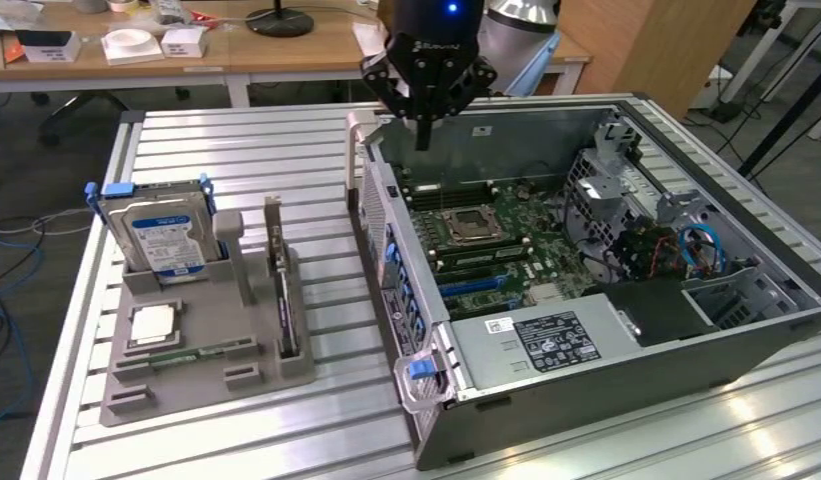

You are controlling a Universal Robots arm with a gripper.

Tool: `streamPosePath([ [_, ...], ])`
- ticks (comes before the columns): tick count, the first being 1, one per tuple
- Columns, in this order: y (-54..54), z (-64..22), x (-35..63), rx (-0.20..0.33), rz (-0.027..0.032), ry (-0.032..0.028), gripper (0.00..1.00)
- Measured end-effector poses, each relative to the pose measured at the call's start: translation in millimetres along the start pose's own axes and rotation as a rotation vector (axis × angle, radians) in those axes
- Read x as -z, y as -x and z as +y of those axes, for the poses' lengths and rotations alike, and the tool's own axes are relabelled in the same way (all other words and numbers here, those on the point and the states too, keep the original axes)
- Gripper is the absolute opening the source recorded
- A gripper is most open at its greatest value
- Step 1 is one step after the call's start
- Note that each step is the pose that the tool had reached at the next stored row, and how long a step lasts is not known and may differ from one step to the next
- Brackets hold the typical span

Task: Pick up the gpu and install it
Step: 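Reach for the gpu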

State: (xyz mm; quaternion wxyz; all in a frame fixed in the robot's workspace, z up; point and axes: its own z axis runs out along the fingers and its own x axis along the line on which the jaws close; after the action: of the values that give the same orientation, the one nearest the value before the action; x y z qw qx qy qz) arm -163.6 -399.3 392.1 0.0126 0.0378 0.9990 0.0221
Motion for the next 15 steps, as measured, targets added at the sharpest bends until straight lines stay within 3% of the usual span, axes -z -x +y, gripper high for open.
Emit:
streamPosePath([
  [15, -8.8, -0.9, 0.1, 0.0, 0.0, 0.0, 0.11],
])
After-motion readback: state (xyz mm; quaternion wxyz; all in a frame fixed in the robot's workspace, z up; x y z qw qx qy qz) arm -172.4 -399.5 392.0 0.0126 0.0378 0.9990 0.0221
